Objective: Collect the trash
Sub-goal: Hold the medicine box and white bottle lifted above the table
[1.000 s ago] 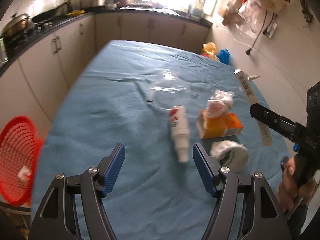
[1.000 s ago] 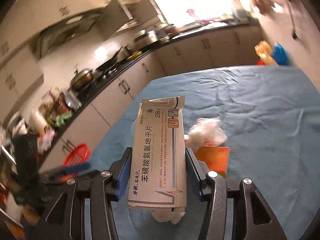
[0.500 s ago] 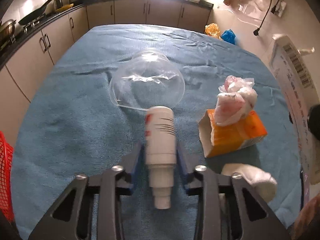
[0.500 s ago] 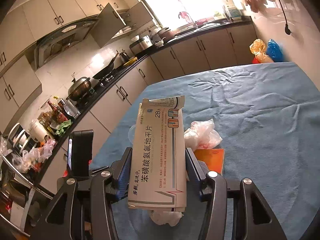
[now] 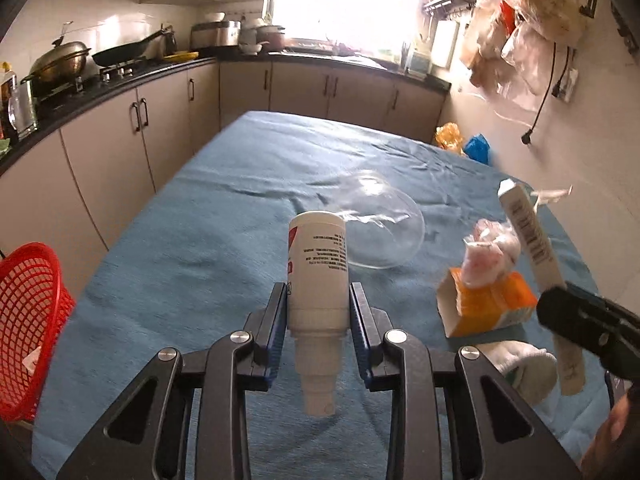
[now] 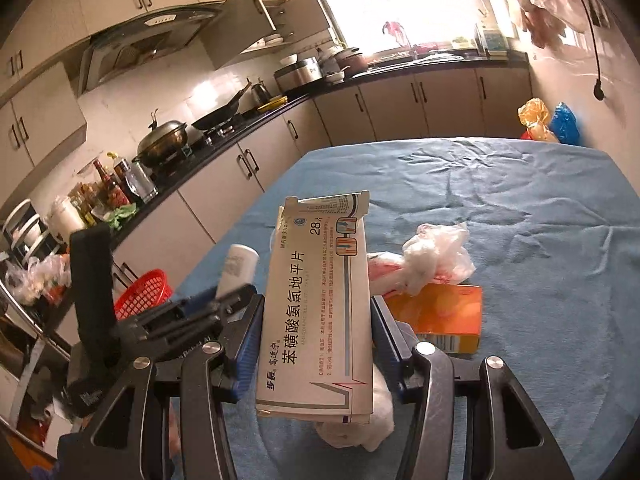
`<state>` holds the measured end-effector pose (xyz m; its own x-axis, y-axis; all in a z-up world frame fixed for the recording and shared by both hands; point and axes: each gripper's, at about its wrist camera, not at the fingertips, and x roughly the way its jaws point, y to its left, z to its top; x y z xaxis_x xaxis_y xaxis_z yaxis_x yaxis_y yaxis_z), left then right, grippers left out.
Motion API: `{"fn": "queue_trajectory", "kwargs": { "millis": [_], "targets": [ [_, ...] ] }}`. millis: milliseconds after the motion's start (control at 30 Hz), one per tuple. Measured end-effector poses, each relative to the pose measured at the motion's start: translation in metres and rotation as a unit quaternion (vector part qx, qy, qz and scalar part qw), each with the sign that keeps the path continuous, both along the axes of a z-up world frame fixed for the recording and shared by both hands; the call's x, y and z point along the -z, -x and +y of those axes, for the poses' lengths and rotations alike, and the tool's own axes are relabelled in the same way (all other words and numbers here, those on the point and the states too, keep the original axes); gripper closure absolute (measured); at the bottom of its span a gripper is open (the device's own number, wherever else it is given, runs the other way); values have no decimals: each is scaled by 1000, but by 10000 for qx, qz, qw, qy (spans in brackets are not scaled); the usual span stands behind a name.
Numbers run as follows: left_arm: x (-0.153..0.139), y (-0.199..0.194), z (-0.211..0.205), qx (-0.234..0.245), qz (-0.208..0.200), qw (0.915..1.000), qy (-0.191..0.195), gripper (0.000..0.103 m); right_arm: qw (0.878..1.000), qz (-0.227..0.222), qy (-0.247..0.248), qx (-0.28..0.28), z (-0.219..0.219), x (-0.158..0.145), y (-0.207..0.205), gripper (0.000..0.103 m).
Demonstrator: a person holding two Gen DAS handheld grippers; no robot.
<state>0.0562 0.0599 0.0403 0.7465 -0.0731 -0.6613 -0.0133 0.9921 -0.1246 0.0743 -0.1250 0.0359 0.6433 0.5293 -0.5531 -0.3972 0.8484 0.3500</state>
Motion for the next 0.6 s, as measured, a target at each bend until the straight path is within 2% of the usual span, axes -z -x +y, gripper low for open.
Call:
{"fn": "queue_trajectory", "kwargs": {
  "millis": [367,600],
  "targets": [
    [-5,4,-2,-13,-206,9996,-166,74,10000,64,51,-16,3,8,-3,48],
    [-3,4,-4,-16,-194,9995,-243,74,9999,97,26,-19,4,8,-3,48]
  ]
}}
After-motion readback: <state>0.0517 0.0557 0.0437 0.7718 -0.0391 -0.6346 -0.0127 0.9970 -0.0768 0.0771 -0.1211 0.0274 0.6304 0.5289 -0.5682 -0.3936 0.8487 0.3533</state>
